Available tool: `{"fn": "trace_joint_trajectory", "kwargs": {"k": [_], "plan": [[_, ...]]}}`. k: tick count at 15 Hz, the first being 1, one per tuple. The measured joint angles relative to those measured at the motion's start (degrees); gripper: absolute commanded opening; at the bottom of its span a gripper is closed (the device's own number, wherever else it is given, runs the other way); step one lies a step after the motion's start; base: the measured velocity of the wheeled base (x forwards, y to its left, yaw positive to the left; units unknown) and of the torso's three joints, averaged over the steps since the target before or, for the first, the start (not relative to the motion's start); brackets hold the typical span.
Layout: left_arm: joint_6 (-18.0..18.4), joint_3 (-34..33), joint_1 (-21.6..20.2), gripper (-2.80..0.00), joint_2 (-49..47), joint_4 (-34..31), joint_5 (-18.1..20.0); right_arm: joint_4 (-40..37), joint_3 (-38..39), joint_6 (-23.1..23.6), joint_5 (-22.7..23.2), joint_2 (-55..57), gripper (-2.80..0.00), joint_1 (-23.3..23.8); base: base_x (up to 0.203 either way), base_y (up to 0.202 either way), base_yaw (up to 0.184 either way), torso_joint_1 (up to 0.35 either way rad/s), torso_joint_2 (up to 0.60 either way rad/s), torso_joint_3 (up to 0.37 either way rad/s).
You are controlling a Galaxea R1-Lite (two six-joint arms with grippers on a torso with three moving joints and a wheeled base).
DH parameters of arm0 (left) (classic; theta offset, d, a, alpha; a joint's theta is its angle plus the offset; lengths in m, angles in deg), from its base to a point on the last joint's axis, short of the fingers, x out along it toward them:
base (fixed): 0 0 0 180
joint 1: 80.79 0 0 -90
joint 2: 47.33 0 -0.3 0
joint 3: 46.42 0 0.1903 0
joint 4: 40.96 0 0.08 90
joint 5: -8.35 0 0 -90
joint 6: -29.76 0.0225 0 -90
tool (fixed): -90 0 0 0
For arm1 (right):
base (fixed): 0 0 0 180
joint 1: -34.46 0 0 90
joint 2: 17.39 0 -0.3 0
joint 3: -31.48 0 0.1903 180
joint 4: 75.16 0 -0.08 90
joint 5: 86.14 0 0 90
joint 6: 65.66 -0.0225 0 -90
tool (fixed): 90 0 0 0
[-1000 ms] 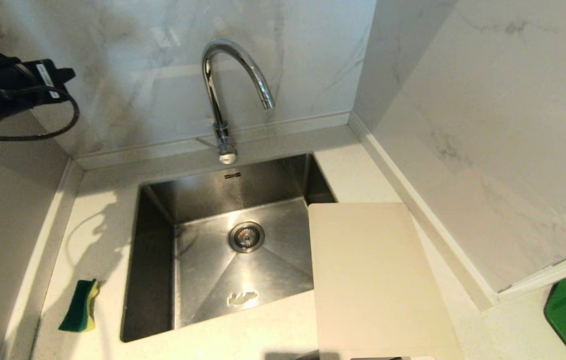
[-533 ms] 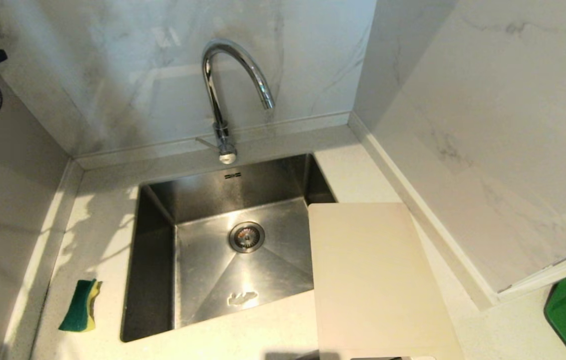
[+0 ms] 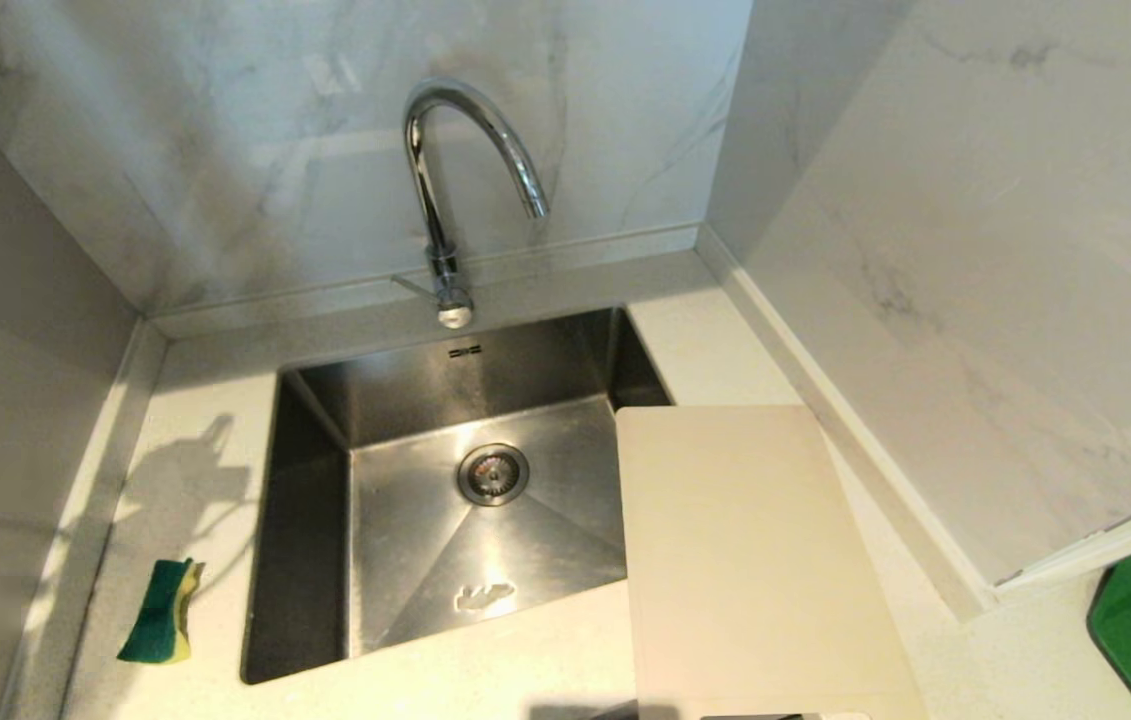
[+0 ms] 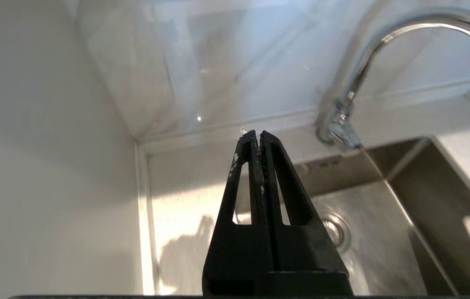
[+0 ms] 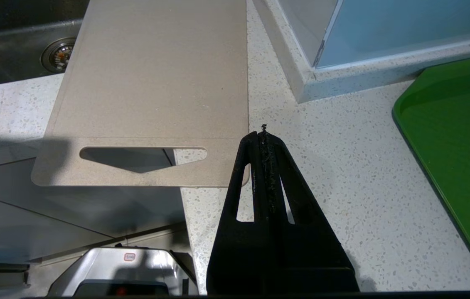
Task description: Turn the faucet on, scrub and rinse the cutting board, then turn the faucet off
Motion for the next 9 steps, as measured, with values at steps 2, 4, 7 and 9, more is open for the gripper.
{"fn": "trace_joint_trajectory", "kwargs": {"k": [2,4,7,9], "plan": [[-0.5,-4.6,-0.5,-2.8,5.4,-0.2,0.8,0.0,0.0,0.0,0.0,0.0,-2.8,0.0,0.0,0.0,0.0,0.0,0.0,0.0],[-0.6,-9.8,-0.6,-2.8,10.9,-0.2,1.0,0.0,0.0,0.0,0.0,0.0,-2.8,0.0,0.0,0.0,0.0,0.0,0.0,0.0],[-0.7,-20.6,-0.6,-2.8,19.6,-0.3,0.8,0.0,0.0,0.0,0.0,0.0,-2.8,0.0,0.0,0.0,0.0,0.0,0.0,0.0],[-0.7,-26.3,-0.6,-2.8,24.8,-0.3,0.8,0.0,0.0,0.0,0.0,0.0,-2.8,0.0,0.0,0.0,0.0,0.0,0.0,0.0]]}}
